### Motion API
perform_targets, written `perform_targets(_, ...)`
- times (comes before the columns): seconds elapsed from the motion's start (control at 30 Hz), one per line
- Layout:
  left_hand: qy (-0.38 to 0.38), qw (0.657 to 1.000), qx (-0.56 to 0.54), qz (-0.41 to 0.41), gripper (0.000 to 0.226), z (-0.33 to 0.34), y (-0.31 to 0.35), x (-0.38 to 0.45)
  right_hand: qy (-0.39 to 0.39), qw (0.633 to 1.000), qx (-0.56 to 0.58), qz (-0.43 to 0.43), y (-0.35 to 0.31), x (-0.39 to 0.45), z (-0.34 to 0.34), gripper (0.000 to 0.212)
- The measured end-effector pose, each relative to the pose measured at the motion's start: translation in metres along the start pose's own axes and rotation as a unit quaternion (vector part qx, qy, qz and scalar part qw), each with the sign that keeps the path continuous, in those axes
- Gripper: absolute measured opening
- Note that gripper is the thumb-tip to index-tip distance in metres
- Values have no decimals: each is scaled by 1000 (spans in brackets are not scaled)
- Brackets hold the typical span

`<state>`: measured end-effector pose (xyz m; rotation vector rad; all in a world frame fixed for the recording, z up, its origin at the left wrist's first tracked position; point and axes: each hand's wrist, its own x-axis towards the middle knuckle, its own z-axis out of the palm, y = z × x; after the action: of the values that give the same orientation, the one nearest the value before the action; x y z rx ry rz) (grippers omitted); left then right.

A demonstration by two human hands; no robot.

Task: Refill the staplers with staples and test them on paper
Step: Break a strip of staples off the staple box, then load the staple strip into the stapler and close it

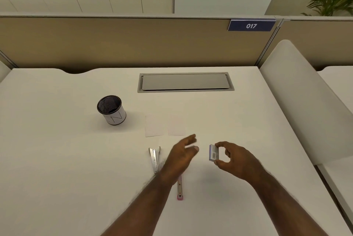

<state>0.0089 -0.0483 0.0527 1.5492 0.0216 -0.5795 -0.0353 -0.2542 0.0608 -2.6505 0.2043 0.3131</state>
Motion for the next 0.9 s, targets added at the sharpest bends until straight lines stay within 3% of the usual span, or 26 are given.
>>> perform_targets(0.07,119,989,74,50,42,-5,-5,0,4,999,-32,35,12,7,14,51)
perform_targets(0.13,174,968,153,90,48,-11,-14,-1,14,996,-64,59,21,14,28,51)
perform_targets(0.27,138,946,288,58,71,-19,-39,-7,42,993,-85,67,29,27,44,49)
perform_targets(0.4,111,942,313,44,76,-16,-60,-17,10,993,-72,89,31,32,45,66)
perform_targets(0.57,140,931,333,50,61,-10,-66,-23,74,984,145,77,2,34,47,31)
perform_targets(0.67,160,930,327,40,51,-7,-68,-22,-16,971,229,62,-24,32,58,30)
perform_targets(0.73,153,933,325,13,47,-7,-68,-19,-91,944,306,84,-40,30,69,35)
perform_targets(0.83,130,937,321,-51,38,-9,-65,-12,-127,896,398,149,-59,31,84,32)
perform_targets(0.9,118,945,295,-73,17,-9,-59,-10,-141,877,418,189,-69,31,93,22)
